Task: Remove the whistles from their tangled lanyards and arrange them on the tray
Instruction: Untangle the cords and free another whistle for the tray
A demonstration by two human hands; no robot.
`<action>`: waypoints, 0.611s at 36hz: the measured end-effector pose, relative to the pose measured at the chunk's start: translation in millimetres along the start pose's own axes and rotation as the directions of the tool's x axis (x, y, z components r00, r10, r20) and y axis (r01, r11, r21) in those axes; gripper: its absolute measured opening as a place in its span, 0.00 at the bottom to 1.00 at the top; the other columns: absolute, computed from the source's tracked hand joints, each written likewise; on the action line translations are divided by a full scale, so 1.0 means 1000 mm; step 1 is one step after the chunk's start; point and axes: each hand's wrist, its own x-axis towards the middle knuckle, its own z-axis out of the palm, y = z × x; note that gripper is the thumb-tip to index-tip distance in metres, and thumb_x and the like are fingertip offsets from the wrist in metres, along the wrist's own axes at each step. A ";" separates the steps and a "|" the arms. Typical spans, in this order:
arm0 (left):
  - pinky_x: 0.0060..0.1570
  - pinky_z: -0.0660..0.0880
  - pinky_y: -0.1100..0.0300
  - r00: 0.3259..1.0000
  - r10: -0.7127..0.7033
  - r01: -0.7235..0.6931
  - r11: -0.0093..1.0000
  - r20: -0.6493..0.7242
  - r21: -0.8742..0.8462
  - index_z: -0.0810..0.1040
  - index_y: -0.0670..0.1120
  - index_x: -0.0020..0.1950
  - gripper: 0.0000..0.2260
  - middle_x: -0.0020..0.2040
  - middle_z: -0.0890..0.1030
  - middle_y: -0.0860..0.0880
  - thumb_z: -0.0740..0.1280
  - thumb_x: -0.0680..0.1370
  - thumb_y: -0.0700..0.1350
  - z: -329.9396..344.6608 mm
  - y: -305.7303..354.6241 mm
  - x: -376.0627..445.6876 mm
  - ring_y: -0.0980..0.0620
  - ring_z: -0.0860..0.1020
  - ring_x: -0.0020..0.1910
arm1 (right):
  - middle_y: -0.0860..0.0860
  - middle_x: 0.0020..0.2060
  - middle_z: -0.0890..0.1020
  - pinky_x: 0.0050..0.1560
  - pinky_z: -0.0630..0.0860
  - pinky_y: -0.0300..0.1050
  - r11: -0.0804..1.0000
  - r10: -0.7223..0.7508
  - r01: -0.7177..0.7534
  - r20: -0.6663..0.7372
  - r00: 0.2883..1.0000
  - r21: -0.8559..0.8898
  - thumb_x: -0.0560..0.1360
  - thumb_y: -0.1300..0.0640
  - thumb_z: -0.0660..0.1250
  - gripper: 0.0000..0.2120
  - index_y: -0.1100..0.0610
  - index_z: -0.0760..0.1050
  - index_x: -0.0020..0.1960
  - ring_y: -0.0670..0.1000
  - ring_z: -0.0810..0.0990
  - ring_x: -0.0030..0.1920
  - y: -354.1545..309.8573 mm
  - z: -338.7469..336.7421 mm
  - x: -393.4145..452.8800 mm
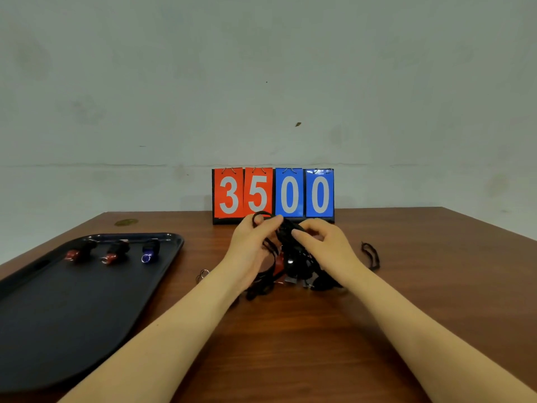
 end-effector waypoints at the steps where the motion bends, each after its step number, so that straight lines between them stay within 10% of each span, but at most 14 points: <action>1: 0.60 0.76 0.43 1.000 0.014 -0.013 0.995 -0.005 0.102 0.73 0.40 0.54 0.12 0.52 0.81 0.43 0.71 0.75 0.43 -0.001 -0.001 0.000 0.43 0.81 0.55 | 0.46 0.46 0.82 0.53 0.77 0.42 1.000 0.011 -0.011 -0.004 1.000 0.029 0.77 0.53 0.66 0.04 0.50 0.80 0.48 0.45 0.80 0.50 -0.001 0.000 -0.001; 8: 0.61 0.75 0.45 0.999 0.036 -0.040 0.953 0.017 0.299 0.78 0.47 0.53 0.08 0.52 0.82 0.48 0.71 0.76 0.43 -0.001 -0.005 0.000 0.48 0.81 0.56 | 0.54 0.45 0.84 0.50 0.79 0.43 0.924 0.206 -0.185 -0.029 0.978 0.334 0.78 0.54 0.65 0.10 0.59 0.81 0.49 0.50 0.83 0.49 -0.010 -0.004 -0.004; 13: 0.45 0.80 0.56 0.995 -0.046 0.058 0.989 0.091 -0.134 0.72 0.41 0.43 0.05 0.41 0.80 0.45 0.63 0.79 0.35 0.003 0.005 -0.002 0.51 0.82 0.42 | 0.54 0.48 0.83 0.53 0.77 0.46 0.505 0.381 -0.316 0.121 0.917 0.803 0.80 0.55 0.61 0.09 0.59 0.77 0.52 0.53 0.82 0.52 -0.010 -0.017 0.005; 17: 0.43 0.82 0.50 0.989 -0.086 0.137 0.846 0.122 -0.515 0.73 0.41 0.47 0.06 0.33 0.74 0.45 0.57 0.81 0.35 0.005 0.014 -0.006 0.48 0.80 0.34 | 0.50 0.31 0.78 0.44 0.78 0.45 0.116 0.440 -0.284 0.207 0.874 0.952 0.81 0.56 0.59 0.11 0.56 0.68 0.40 0.49 0.80 0.33 -0.010 -0.031 0.008; 22: 0.43 0.82 0.49 0.977 -0.132 0.200 0.840 0.168 -0.504 0.72 0.40 0.45 0.08 0.33 0.75 0.44 0.57 0.81 0.39 0.007 0.015 -0.011 0.44 0.81 0.34 | 0.47 0.25 0.71 0.44 0.75 0.42 0.282 0.479 -0.348 0.183 0.858 0.894 0.81 0.55 0.59 0.13 0.56 0.71 0.39 0.45 0.69 0.26 -0.007 -0.026 0.009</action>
